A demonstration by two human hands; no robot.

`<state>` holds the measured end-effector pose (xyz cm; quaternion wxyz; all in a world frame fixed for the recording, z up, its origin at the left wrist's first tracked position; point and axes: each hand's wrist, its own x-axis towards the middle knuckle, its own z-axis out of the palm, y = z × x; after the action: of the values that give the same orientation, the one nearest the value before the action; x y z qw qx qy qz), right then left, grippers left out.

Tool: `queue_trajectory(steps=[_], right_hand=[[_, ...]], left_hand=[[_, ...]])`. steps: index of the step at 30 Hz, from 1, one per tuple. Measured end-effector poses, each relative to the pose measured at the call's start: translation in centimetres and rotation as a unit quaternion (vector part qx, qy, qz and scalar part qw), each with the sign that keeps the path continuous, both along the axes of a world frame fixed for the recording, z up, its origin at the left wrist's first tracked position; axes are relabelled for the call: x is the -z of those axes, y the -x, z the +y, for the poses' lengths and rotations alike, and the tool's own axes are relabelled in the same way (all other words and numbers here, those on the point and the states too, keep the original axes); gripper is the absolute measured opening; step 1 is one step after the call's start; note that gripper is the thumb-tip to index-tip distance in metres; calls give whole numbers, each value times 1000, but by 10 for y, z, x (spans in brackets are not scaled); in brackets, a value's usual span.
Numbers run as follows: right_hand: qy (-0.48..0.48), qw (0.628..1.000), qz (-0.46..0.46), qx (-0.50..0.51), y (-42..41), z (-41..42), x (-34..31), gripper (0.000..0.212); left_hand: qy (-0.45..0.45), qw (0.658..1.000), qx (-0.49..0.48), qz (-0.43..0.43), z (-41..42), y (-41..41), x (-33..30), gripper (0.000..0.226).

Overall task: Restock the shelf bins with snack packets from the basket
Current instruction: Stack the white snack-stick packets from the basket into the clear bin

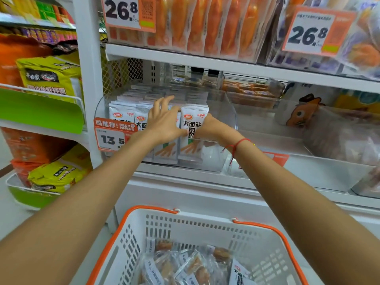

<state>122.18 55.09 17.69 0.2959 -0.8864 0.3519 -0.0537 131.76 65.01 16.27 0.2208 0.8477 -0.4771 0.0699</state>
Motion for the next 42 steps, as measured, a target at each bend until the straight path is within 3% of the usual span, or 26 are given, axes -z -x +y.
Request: queue_trajectory(steps=[3, 6, 8, 10, 14, 19, 23, 27, 30, 33, 37, 40, 42], right_hand=[[-53, 997, 47, 9, 5, 6, -12, 27], [-81, 992, 91, 12, 10, 9, -18, 16], [-56, 993, 106, 8, 10, 12, -20, 24], [-19, 997, 77, 11, 11, 14, -21, 27], [16, 996, -53, 68, 4, 4, -14, 10], [42, 991, -83, 92, 4, -6, 5, 39], [36, 993, -84, 79, 0, -10, 9, 31], [17, 991, -90, 97, -3, -5, 13, 50], [12, 994, -67, 82, -4, 1, 12, 36], [-2, 999, -9, 54, -1, 3, 8, 13], [11, 999, 28, 41, 1, 5, 9, 18], [48, 998, 6, 42, 2, 5, 10, 24], [99, 994, -30, 43, 7, 4, 12, 39]], left_hand=[[23, 999, 33, -4, 1, 1, -1, 89], [6, 997, 53, -48, 0, -1, -5, 64], [1, 996, 44, -77, -1, -2, -7, 51], [-2, 994, 43, -97, -1, -4, -7, 45], [-30, 991, 52, -121, -3, -5, -6, 43], [-83, 984, 60, -148, -4, -5, 2, 47], [-60, 988, 55, -131, -4, -5, -1, 45], [-79, 984, 45, -156, -7, 0, 1, 51], [-63, 986, 31, -151, -8, 4, 3, 64], [-50, 987, 33, -149, -7, 3, 4, 56], [-72, 986, 37, -146, -6, 1, 1, 52], [-67, 988, 37, -137, -2, 3, -2, 55], [-31, 991, 38, -126, 3, 5, 0, 59]])
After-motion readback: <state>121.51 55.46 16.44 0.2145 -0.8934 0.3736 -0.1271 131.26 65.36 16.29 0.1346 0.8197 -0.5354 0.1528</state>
